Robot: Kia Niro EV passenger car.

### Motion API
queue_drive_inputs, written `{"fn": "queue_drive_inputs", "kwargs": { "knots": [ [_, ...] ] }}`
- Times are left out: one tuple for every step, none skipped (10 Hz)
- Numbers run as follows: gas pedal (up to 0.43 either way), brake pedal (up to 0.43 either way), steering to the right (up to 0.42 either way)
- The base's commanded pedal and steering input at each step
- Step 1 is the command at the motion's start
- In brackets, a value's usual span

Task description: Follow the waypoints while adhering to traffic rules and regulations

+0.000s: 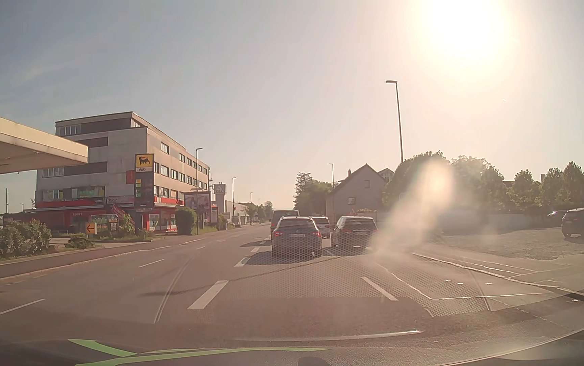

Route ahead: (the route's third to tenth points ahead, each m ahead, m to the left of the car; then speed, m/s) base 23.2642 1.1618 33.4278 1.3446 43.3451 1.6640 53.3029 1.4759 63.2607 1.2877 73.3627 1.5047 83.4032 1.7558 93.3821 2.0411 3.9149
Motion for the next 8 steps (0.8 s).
{"fn": "queue_drive_inputs", "kwargs": {
  "knots": [
    [0.11, 0.0, -0.006],
    [0.087, 0.0, -0.006],
    [0.079, 0.0, -0.006],
    [0.079, 0.0, -0.006],
    [0.067, 0.0, -0.006],
    [0.067, 0.0, -0.006],
    [0.059, 0.0, -0.006],
    [0.047, 0.0, -0.006]
  ]
}}
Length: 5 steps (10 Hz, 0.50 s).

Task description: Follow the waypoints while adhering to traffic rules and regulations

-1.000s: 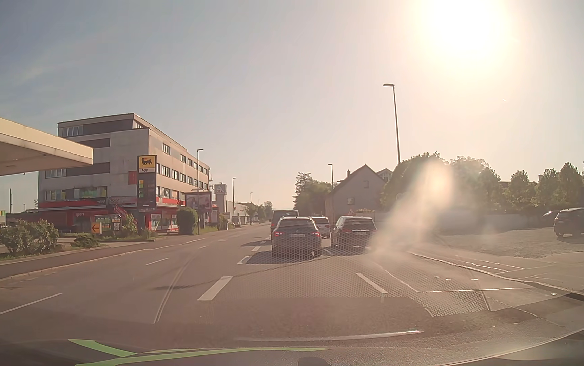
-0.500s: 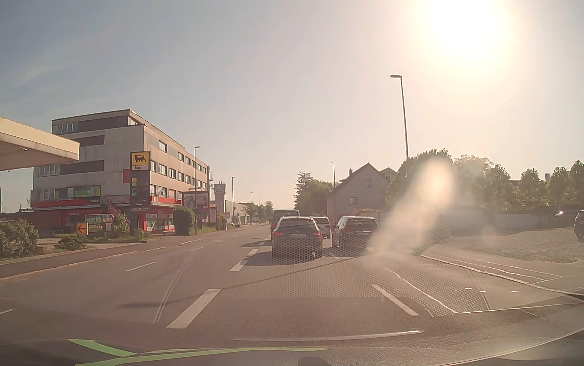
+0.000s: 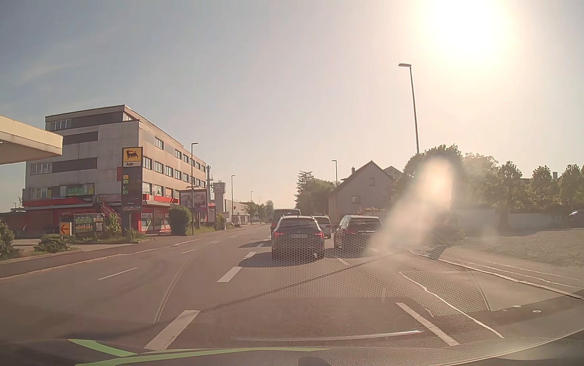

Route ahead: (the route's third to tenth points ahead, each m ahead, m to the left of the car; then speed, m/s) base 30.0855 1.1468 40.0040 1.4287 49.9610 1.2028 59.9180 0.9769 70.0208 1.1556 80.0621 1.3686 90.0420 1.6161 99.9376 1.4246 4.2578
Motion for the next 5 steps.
{"fn": "queue_drive_inputs", "kwargs": {
  "knots": [
    [0.039, 0.0, -0.006],
    [0.039, 0.0, -0.006],
    [0.028, 0.0, -0.006],
    [0.0, 0.0, -0.006],
    [0.0, 0.0, -0.006]
  ]
}}
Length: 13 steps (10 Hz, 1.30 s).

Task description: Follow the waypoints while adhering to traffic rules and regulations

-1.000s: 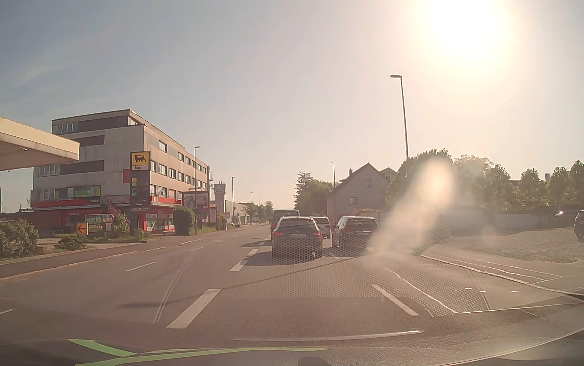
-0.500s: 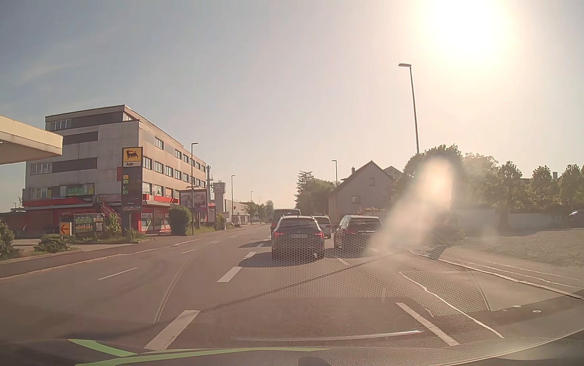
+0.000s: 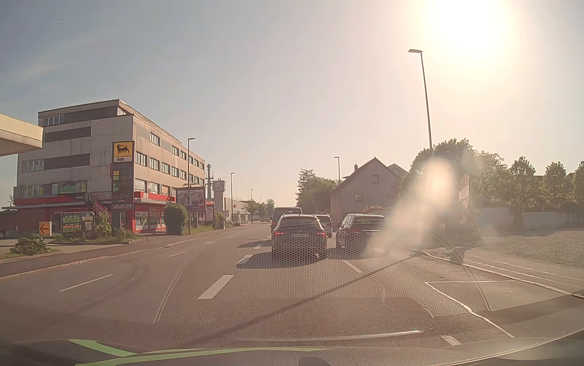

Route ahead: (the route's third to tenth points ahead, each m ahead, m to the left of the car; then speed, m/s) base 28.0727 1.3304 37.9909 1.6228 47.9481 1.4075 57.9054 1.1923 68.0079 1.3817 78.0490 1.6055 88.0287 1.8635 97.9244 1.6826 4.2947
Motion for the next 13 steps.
{"fn": "queue_drive_inputs", "kwargs": {
  "knots": [
    [0.0, 0.0, -0.006],
    [0.0, 0.0, -0.005],
    [0.0, 0.0, -0.005],
    [0.0, 0.0, -0.004],
    [0.0, 0.0, -0.003],
    [0.0, 0.0, -0.003],
    [0.0, 0.0, -0.003],
    [0.0, 0.0, -0.003],
    [0.0, 0.0, -0.003],
    [0.0, 0.0, -0.003],
    [0.0, 0.0, -0.003],
    [0.0, 0.0, -0.003],
    [0.0, 0.0, -0.003]
  ]
}}
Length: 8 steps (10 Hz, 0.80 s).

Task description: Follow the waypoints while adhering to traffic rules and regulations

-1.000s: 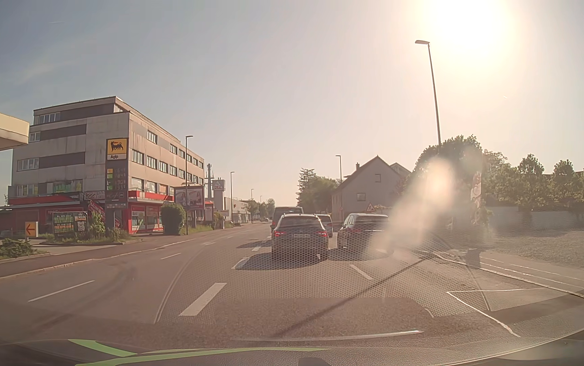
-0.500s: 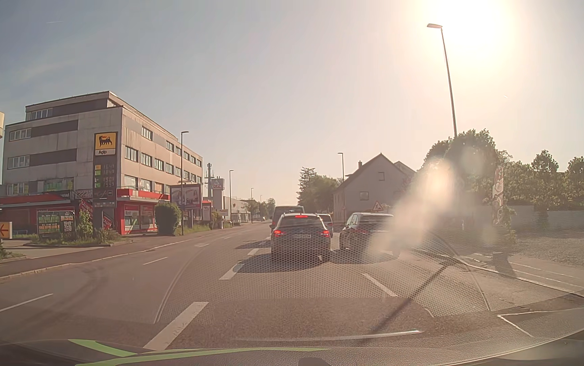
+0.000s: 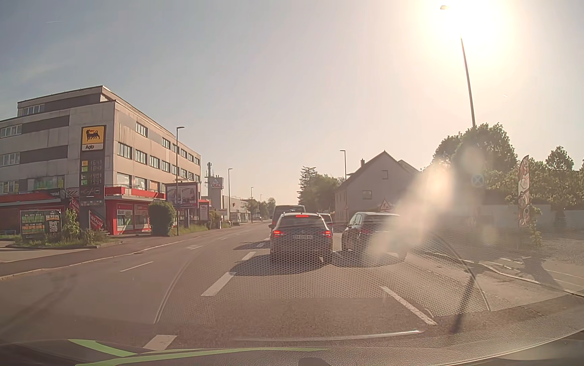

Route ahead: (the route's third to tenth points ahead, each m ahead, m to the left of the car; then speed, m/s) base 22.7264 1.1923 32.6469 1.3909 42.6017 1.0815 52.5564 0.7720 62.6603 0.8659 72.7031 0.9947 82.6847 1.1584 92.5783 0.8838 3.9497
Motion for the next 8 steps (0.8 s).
{"fn": "queue_drive_inputs", "kwargs": {
  "knots": [
    [0.0, 0.0, -0.003],
    [0.0, 0.0, -0.003],
    [0.0, 0.0, -0.003],
    [0.0, 0.0, -0.003],
    [0.0, 0.0, -0.002],
    [0.0, 0.0, -0.001],
    [0.0, 0.0, 0.0],
    [0.0, 0.0, 0.0]
  ]
}}
